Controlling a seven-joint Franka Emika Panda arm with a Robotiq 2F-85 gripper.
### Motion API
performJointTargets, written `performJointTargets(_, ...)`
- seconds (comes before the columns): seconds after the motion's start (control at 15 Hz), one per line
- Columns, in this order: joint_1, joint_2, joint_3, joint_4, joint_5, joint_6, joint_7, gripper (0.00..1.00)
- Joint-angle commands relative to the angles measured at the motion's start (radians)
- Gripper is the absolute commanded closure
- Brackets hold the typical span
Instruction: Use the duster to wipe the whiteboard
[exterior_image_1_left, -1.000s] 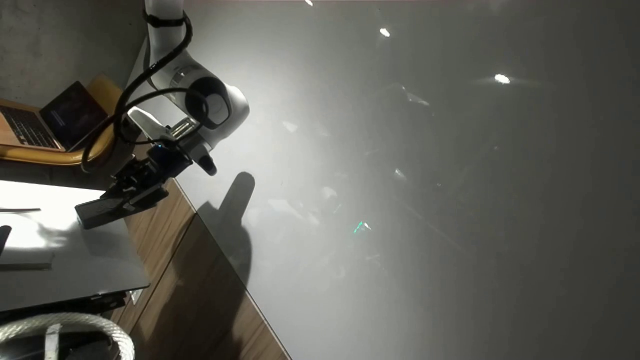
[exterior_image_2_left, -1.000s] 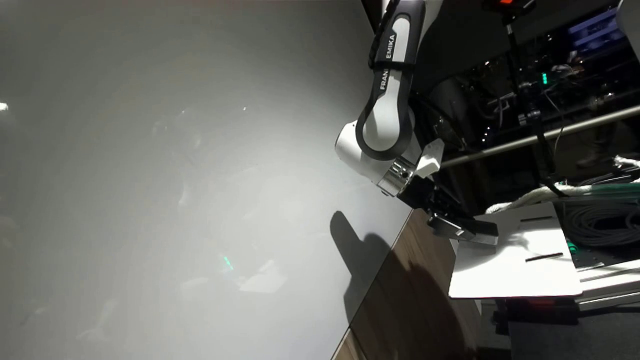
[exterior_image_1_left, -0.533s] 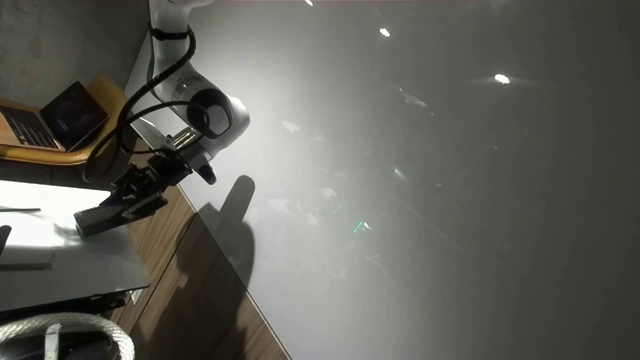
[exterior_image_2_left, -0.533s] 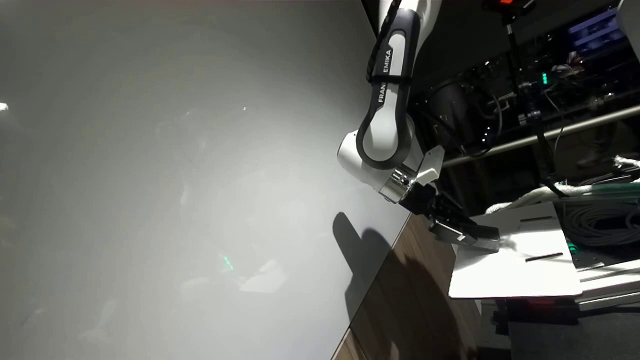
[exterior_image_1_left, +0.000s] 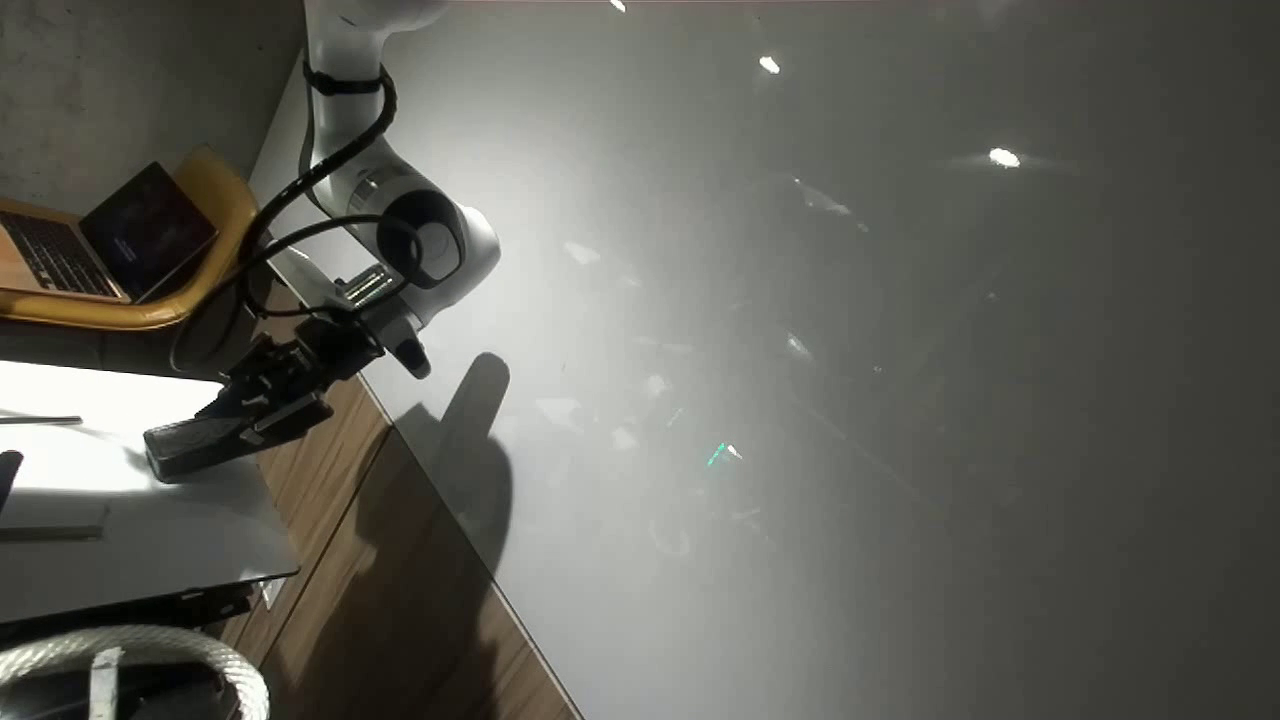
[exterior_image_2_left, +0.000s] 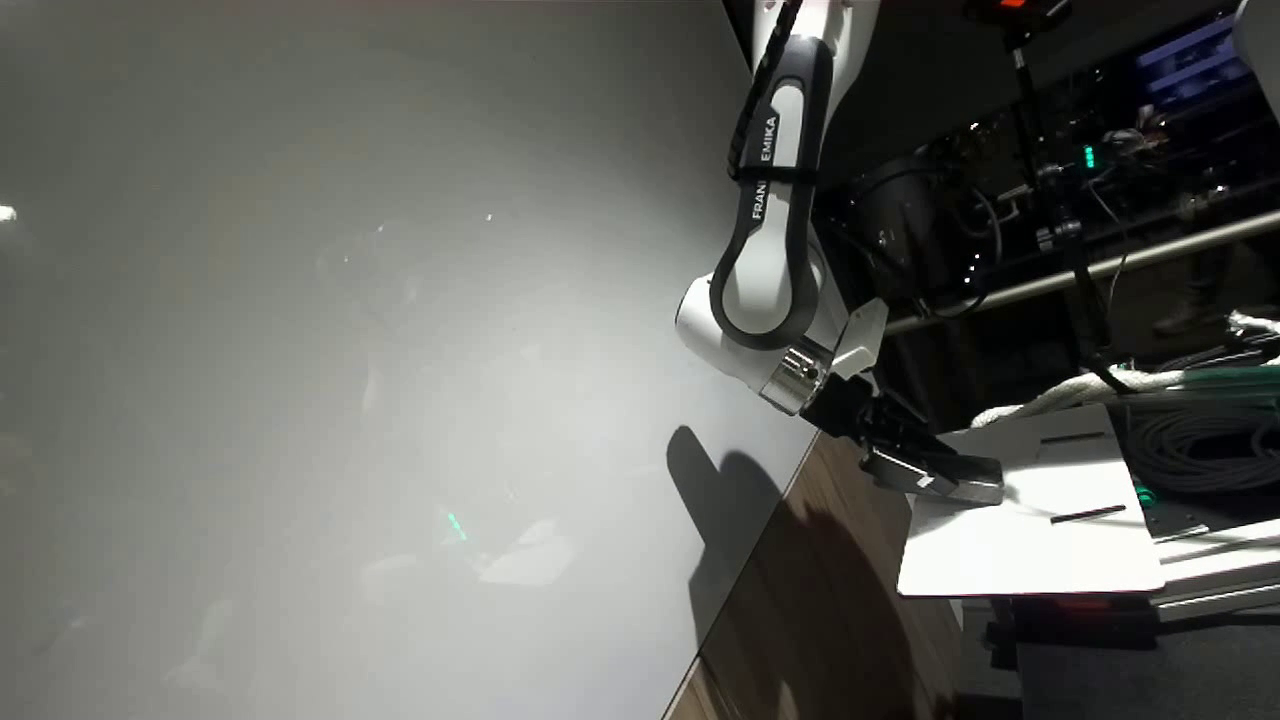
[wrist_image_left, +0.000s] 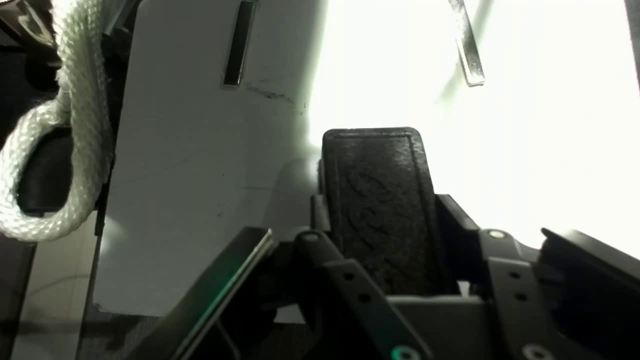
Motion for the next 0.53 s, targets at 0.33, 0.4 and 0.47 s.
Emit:
performJointTargets(0.33,0.000,0.029,-0.011,0.033,0.025,-0.053,-0.015,0.13)
performJointTargets(0.4,0.000,0.031,-0.012,0.033,0.025,-0.053,-0.014,0.07)
performJointTargets(0.47,0.000,0.034,-0.012,0.033,0.025,-0.053,-0.014,0.00)
